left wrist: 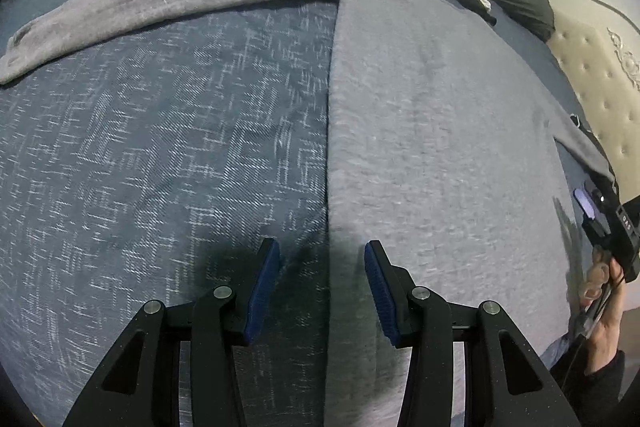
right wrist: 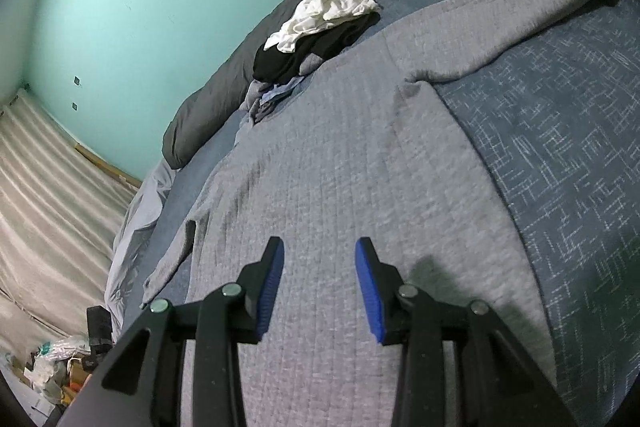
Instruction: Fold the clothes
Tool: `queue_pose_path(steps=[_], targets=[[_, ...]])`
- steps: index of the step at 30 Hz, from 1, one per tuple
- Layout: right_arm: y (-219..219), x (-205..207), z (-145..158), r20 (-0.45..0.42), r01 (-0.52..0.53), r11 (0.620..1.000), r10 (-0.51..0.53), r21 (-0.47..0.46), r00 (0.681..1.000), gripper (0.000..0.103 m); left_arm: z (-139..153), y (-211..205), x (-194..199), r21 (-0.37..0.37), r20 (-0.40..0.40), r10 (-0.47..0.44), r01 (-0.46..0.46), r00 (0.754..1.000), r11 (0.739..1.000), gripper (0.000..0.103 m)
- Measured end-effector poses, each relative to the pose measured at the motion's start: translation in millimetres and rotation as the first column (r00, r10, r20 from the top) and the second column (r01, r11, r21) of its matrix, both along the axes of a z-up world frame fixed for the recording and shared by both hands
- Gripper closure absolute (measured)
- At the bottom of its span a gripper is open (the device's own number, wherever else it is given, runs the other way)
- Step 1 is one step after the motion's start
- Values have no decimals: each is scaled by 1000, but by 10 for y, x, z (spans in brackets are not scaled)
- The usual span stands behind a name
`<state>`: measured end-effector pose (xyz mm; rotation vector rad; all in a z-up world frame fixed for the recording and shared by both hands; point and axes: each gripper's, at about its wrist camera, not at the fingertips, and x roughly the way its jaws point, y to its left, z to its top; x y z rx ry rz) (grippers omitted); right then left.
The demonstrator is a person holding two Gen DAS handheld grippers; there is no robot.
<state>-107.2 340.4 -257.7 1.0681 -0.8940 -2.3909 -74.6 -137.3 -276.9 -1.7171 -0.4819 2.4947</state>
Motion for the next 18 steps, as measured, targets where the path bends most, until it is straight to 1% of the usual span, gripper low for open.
queue_pose_path(steps=[2, 4, 5, 6, 8, 9, 11, 13, 15, 18], targets=[[23, 2, -1, 0, 8, 1000, -8, -6, 1000, 66, 2, 33, 21, 3, 5, -12, 12, 1000, 1000, 55], [36, 6, 2, 1, 16, 1000, -16, 2, 1000, 66, 0, 60, 41, -3, 16, -23, 23, 1000, 1000, 59], [41, 7, 4, 0, 19, 1000, -19, 6, 1000, 66, -2, 70, 50, -1, 21, -29, 29, 999, 1000, 71], [46, 7, 6, -1, 21, 1000, -21, 8, 1000, 66, -4, 80, 58, 0, 26, -36, 36, 999, 999, 86], [58, 5, 5, -3, 24, 1000, -24, -2, 1000, 66, 23, 119, 93, 5, 29, -62, 62, 998, 998, 95], [64, 4, 6, -4, 25, 1000, -25, -7, 1000, 66, 50, 144, 115, 1, 28, -77, 77, 997, 997, 97], [72, 4, 15, -7, 26, 1000, -26, -10, 1000, 66, 107, 172, 157, -7, 28, -96, 96, 995, 995, 97], [80, 4, 23, -10, 28, 1000, -28, -13, 1000, 66, 161, 184, 218, 4, 31, -109, 109, 994, 994, 97], [88, 5, 32, -13, 29, 999, -29, -16, 999, 66, 198, 161, 269, 18, 43, -114, 114, 993, 993, 97], [104, 7, 43, -17, 33, 999, -33, -21, 999, 66, 210, 138, 329, 5, 56, -113, 112, 992, 994, 96]])
